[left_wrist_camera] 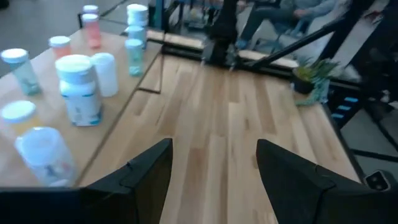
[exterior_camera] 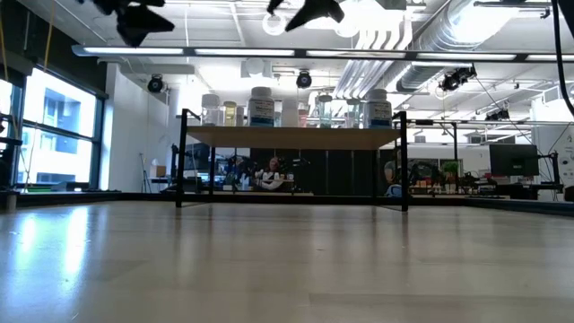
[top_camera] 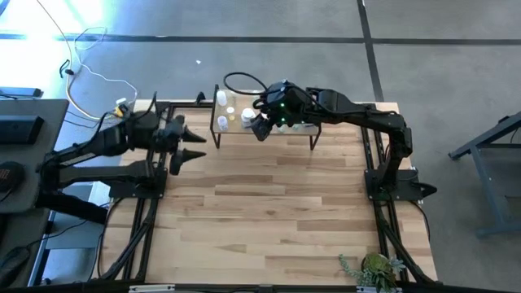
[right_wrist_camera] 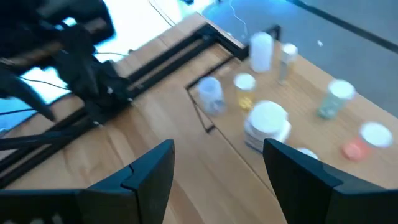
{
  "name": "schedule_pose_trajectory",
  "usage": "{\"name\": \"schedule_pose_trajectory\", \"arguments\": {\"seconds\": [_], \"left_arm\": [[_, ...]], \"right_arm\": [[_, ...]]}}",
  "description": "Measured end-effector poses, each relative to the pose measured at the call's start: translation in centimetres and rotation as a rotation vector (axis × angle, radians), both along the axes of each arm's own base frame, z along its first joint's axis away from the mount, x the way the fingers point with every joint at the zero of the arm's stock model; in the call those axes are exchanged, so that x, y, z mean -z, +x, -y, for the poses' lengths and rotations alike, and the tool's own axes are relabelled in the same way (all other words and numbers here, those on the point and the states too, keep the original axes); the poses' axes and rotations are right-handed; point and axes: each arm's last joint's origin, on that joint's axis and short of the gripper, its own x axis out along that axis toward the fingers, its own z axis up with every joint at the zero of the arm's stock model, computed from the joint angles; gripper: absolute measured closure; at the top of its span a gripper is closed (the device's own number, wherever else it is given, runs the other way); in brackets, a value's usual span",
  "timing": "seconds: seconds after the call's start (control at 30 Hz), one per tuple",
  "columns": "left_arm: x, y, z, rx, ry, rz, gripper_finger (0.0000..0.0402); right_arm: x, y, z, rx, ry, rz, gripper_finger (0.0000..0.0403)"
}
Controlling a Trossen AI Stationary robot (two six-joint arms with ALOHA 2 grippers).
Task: Pick and place medicine bottles onto shelf by color
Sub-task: Return to Home Position
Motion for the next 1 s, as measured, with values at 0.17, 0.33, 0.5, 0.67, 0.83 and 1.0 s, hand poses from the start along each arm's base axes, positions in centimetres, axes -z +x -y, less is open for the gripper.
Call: {"name": "schedule_pose_trajectory", "arguments": {"seconds": [0.17,0.33,0.5,0.67,0.83,1.0], "left_arm": [[2.9,-1.6,1.3,-0.007,0.041,0.054,0.0179],[5.3,-2.9,2.1,-0.009,0.094,0.134,0.0179],[7.5,-3.5,2.5,-0.011,0.109,0.255,0.0179],[9.6,-3.7,2.6,-0.029,0.108,0.273,0.0179],[11.9,-3.1,2.4,-0.040,0.073,0.319,0.0179],[13.7,-2.5,2.2,-0.040,0.064,0.360,0.0179]], "right_arm": [[-0.3,0.3,-0.5,-0.012,-0.005,0.039,0.0167],[-0.3,0.3,-0.6,-0.003,0.051,0.058,0.0167],[-1.1,-0.1,-0.9,-0.020,0.093,0.106,0.0167],[-2.9,-1.6,-1.1,-0.037,0.078,0.168,0.0167],[-5.3,-4.1,-1.4,-0.056,0.019,0.221,0.0167],[-7.7,-7.7,-1.9,-0.089,-0.068,0.243,0.0167]]}}
